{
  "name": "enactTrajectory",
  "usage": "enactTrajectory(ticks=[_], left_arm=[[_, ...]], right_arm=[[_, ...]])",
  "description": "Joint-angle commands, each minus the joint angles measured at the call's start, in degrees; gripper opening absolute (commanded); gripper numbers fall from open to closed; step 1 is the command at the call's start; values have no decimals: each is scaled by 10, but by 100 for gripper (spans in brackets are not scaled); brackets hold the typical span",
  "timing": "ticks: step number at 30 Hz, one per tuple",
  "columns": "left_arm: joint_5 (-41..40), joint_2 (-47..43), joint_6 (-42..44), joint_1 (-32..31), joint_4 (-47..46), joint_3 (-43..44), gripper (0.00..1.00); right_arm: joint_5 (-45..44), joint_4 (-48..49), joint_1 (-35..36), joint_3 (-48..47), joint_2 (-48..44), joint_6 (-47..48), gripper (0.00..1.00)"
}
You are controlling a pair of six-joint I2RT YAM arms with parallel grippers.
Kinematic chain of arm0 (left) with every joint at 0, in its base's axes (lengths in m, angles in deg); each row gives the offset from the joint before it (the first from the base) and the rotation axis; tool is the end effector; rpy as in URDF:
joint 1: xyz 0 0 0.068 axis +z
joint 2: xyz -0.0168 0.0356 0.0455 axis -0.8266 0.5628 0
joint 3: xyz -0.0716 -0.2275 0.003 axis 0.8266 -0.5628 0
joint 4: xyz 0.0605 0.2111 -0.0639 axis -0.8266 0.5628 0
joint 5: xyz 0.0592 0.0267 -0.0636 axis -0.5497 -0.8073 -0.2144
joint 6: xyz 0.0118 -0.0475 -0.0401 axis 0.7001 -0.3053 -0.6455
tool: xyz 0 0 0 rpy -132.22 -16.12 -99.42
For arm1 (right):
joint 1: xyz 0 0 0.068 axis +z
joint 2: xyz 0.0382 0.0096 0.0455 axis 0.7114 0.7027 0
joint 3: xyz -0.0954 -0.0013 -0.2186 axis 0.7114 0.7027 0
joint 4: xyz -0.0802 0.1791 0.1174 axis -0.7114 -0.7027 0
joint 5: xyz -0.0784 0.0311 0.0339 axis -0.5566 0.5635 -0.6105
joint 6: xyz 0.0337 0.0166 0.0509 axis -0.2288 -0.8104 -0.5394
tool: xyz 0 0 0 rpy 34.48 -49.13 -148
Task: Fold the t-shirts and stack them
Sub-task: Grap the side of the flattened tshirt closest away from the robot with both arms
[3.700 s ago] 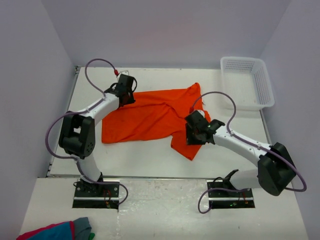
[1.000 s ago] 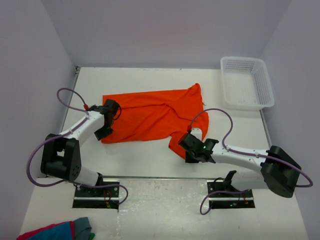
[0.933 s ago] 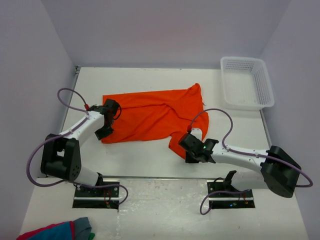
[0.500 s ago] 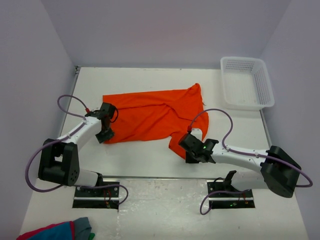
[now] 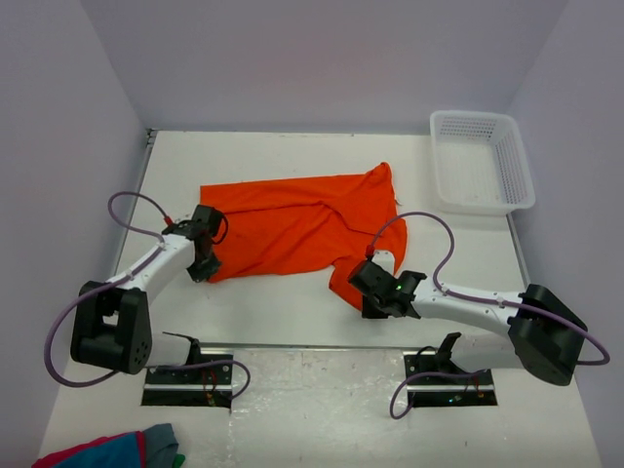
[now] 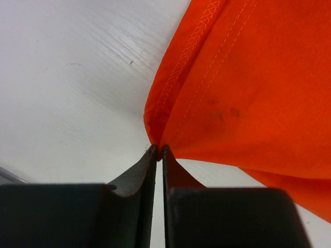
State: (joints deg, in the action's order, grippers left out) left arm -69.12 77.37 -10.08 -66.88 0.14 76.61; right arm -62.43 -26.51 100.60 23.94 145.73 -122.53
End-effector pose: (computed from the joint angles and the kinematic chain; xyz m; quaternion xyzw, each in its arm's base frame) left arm 0.2039 -0.0228 0.1532 -0.3241 0.9241 0.1058 0.1726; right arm 0.1232 0.1551 0.1363 0.0050 0.9741 0.0722 0.2144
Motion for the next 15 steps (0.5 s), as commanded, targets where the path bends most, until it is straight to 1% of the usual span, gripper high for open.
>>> enactTrajectory(ticks=[1, 3, 7, 9, 15], left_arm=[[-4, -34, -16, 5, 18, 2, 6], [-7, -45, -21, 7, 29, 7, 0], [-17, -54, -26, 7, 37, 13, 0], [-17, -56, -28, 8, 38, 13, 0], [-38, -57, -39, 15, 43, 14, 0]], right_arm=[[-15, -4, 4, 0, -15, -13, 0], [-26, -10, 5, -8, -11, -18, 0], [-86, -81, 4, -42, -4, -35, 0], [-109, -95, 2, -58, -14, -33, 0], [-135, -142, -21, -94, -28, -24, 0]])
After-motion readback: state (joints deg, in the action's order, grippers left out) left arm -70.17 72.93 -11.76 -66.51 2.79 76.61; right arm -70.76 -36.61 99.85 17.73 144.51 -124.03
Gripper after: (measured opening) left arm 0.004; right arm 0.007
